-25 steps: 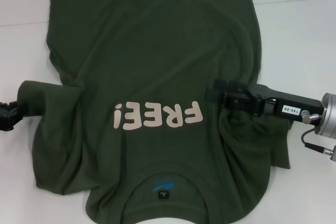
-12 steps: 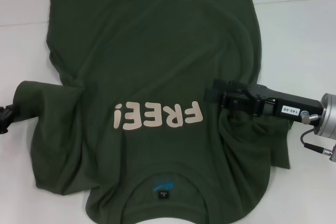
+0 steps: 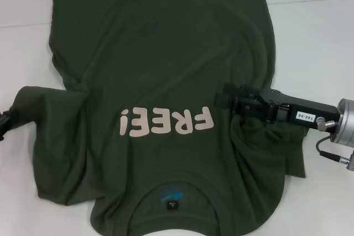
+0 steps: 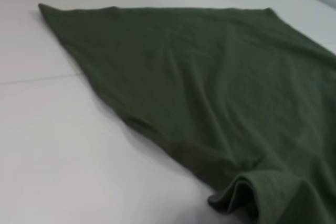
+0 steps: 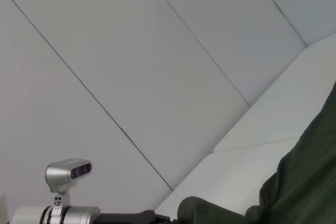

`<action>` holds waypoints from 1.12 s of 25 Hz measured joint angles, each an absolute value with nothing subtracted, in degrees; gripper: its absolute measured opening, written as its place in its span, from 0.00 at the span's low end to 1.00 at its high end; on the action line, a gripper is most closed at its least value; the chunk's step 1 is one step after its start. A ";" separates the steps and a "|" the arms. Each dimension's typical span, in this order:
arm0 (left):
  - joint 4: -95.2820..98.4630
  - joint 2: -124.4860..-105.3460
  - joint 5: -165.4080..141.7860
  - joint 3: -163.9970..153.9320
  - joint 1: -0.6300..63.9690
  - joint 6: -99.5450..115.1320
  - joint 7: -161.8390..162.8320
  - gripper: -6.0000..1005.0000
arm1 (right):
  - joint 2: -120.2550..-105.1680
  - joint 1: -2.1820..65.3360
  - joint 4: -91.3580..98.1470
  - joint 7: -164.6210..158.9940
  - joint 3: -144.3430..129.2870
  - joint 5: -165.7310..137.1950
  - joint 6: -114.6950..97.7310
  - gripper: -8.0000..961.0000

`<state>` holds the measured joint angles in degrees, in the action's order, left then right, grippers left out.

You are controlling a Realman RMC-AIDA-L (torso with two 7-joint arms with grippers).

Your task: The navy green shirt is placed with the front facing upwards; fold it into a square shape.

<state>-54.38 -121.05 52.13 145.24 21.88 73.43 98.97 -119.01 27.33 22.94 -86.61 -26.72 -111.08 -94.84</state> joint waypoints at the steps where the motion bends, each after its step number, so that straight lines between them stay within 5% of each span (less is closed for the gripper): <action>1: -54.90 -121.04 52.14 145.83 21.88 74.64 98.97 0.03 | -119.01 27.33 22.94 -86.62 -26.72 -111.09 -94.82 0.94; 8: -58.52 -121.47 52.73 149.00 22.32 83.95 99.02 0.04 | -118.99 27.33 22.94 -86.75 -26.72 -111.09 -94.33 0.92; 14: -60.81 -121.48 54.93 149.38 22.50 90.13 100.66 0.05 | -119.01 27.38 22.93 -86.75 -26.72 -111.09 -94.30 0.79; 28: -59.92 -122.41 54.91 147.45 23.76 95.32 103.91 0.08 | -119.30 27.69 22.85 -86.60 -26.72 -111.10 -94.31 0.79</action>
<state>-59.92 -122.41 54.91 147.45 23.76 95.32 103.91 -119.30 27.69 22.85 -86.60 -26.72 -111.10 -94.31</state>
